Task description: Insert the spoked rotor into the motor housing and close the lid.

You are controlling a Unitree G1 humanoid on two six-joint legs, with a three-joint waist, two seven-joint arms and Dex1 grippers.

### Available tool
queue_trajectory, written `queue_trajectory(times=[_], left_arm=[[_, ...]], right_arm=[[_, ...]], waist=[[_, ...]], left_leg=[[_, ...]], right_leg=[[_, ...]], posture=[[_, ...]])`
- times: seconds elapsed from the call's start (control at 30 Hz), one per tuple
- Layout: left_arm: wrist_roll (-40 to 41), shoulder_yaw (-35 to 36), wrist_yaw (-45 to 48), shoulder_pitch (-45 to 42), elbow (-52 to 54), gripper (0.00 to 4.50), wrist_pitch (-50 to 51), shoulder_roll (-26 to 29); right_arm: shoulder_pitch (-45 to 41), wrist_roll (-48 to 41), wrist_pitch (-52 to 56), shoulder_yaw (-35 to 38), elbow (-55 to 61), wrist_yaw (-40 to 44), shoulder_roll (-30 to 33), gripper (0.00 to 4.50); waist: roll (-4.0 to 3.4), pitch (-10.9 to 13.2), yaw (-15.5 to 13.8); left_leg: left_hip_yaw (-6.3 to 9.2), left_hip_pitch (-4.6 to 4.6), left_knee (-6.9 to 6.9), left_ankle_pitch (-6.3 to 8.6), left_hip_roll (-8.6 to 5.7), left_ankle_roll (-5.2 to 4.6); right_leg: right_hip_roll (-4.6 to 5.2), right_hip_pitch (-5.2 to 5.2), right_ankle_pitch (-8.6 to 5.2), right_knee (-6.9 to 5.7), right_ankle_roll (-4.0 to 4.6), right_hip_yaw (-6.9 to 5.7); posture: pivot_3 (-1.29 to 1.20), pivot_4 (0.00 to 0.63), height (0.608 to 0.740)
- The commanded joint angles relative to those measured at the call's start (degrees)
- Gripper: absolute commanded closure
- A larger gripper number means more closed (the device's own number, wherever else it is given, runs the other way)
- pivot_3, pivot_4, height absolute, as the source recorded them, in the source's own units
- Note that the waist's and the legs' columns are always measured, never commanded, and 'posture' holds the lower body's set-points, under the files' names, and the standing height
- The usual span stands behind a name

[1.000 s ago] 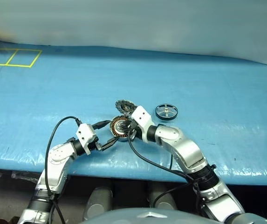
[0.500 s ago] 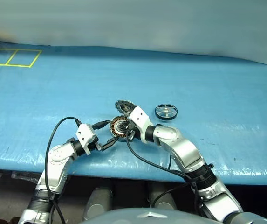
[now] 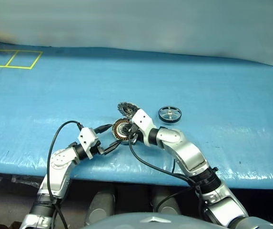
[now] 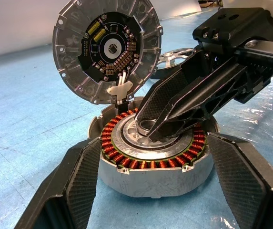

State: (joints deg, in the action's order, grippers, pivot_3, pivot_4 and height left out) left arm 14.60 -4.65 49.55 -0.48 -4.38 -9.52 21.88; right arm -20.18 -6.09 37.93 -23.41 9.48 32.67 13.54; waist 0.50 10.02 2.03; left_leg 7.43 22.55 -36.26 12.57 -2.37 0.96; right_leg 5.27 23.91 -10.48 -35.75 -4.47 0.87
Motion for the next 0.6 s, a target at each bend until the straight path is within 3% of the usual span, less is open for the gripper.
queue_trajectory(times=[0.03,0.6], left_arm=[[0.29,0.64,-0.14,-0.11,0.16,0.64,-1.63,-0.17],[0.00,0.34,0.36,-0.75,-1.99,0.64,-2.63,-0.16]], right_arm=[[-0.90,-0.04,-0.32,0.28,0.86,0.35,-0.05,3.84],[-0.56,0.50,-0.43,-0.39,2.08,0.80,0.42,3.84]], waist=[[0.00,0.00,0.00],[0.00,0.00,-0.01]], left_leg=[[0.00,0.00,0.00,0.00,0.00,0.00],[0.00,-0.01,0.00,0.00,0.00,0.01]], right_leg=[[0.00,0.00,0.00,0.00,0.00,0.00],[0.00,-0.01,0.00,-0.01,0.00,0.00]], posture=[[0.00,0.150,0.740],[0.00,0.150,0.740]])
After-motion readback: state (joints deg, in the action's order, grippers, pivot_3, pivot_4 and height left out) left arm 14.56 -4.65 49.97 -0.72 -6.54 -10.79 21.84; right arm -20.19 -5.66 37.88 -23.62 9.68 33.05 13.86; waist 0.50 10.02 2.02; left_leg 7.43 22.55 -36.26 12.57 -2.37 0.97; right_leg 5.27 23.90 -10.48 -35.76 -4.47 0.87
